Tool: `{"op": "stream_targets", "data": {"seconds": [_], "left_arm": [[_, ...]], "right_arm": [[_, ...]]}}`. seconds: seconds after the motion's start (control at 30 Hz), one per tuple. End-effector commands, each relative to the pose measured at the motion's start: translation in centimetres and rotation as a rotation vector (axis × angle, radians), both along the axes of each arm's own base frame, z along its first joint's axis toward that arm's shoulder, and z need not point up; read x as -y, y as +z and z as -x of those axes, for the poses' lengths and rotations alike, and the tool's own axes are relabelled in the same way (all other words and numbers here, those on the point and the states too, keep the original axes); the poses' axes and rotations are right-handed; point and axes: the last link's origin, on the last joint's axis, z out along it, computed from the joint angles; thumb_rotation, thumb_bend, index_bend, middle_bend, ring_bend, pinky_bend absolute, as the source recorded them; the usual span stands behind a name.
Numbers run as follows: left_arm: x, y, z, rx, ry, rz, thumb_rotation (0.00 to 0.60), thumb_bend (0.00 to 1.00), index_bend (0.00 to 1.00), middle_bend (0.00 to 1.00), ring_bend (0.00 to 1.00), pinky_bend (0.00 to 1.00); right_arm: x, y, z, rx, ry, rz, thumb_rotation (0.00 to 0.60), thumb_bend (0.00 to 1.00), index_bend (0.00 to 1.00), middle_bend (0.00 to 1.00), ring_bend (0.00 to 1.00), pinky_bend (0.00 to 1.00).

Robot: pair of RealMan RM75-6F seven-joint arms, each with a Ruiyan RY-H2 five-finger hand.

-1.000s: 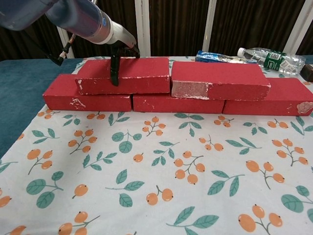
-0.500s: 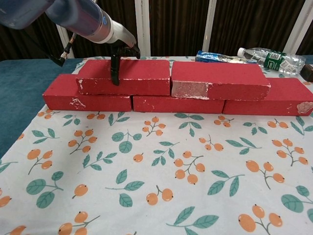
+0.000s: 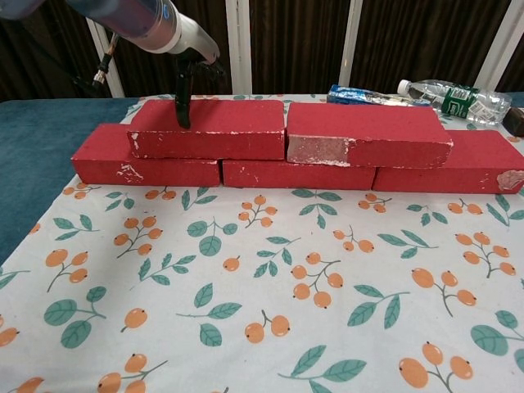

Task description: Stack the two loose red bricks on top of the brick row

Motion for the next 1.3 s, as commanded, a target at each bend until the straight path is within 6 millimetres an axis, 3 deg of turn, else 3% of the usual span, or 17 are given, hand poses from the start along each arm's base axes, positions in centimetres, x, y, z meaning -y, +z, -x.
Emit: {"op": "stream_targets", "data": {"seconds": [0.03,0.2,0.33,0.47,0.67,0.9,1.1,1.2,1.3], "left_arm": [[0.3,1.9,-0.9,0.021,-0.005,-0.024,0.6,0.0,0.0,0.0,0.0,0.06],[2.1,6.0,-1.3,0.095,-0.033,-0.033,0.6,0.0,0.0,0.0,0.0,0.06],[4.3,9.3,0.4,0.132,-0.055,-0.077,0.6,0.0,0.0,0.0,0.0,0.09],[7.2,12.6,4.0,0.183,-0.039,-0.139,0.6,0.0,0.0,0.01,0.0,0.1],[10.7,15.6,10.2,0.186,0.015,-0.184,0.6,0.0,0.03,0.03,0.0,0.11],[16.4,17.1,16.9,0.41,0.042,-0.274,0.6,0.0,0.05,0.03,0.0,0.11],[22.2,16.3,23.4,0.497,-0.034,-0.347,0.6,0.0,0.06,0.03,0.0,0.12],[24.7,15.5,25.7,0.467,-0.074,-0.374,0.6,0.0,0.06,0.03,0.0,0.13],[26.6,14.8,26.7,0.491,-0.094,-0.414,0.6,0.0,0.06,0.03,0.0,0.13]], "right_arm": [[0.0,-0.1,-0.1,0.001,0.001,-0.002,0.6,0.15,0.0,0.0,0.0,0.0],[-0.1,-0.2,-0.3,0.006,0.01,-0.013,0.6,0.15,0.0,0.0,0.0,0.0],[-0.2,-0.3,-0.5,0.007,0.021,-0.017,0.6,0.15,0.0,0.0,0.0,0.0],[-0.4,-0.3,-0.8,0.016,0.035,-0.02,0.6,0.15,0.0,0.0,0.0,0.0],[-0.6,-0.2,-1.1,0.027,0.056,-0.018,0.6,0.15,0.0,0.0,0.0,0.0],[-0.8,-0.1,-1.5,0.029,0.093,-0.02,0.6,0.15,0.0,0.0,0.0,0.0],[-1.1,-0.1,-1.9,0.0,0.128,-0.029,0.6,0.15,0.0,0.0,0.0,0.0],[-1.3,-0.2,-2.1,-0.021,0.146,-0.037,0.6,0.15,0.0,0.0,0.0,0.0],[-1.4,0.0,-2.3,-0.028,0.16,-0.042,0.6,0.15,0.0,0.0,0.0,0.0]]}}
